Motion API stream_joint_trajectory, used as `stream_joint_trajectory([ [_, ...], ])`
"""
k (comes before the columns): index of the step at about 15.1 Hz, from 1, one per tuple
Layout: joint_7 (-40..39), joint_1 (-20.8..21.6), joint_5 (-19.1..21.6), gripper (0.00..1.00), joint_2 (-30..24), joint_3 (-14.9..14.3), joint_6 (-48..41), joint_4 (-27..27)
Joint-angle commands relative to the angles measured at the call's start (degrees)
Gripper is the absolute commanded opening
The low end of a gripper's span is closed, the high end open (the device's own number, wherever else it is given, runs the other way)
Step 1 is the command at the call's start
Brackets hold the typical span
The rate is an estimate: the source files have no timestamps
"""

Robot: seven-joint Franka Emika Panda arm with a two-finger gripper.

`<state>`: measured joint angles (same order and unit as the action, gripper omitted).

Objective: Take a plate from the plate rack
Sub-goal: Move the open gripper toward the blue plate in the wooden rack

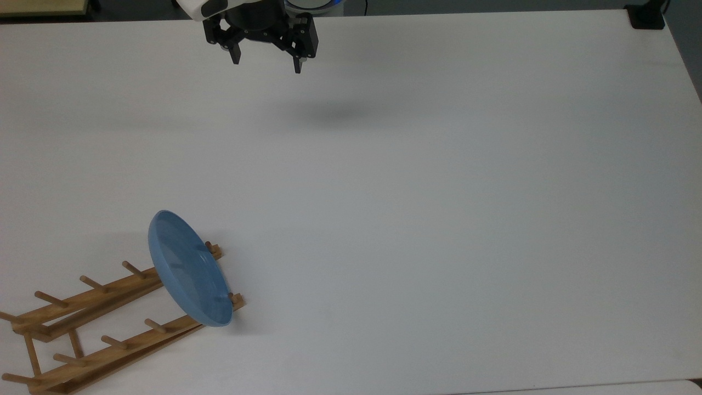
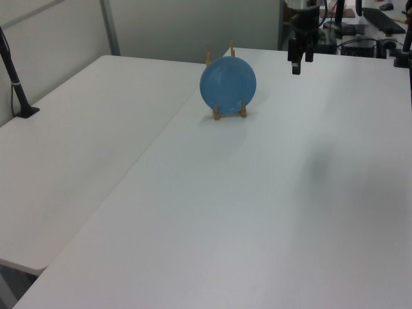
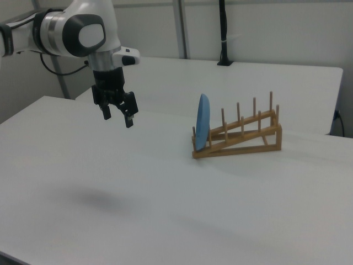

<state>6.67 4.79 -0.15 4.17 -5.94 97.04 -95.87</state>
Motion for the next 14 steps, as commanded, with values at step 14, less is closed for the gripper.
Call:
stream_joint_trajectory([
  [14, -5.2, -1.2, -0.6, 1.00, 1.4, -0.1, 9.5, 2.1],
])
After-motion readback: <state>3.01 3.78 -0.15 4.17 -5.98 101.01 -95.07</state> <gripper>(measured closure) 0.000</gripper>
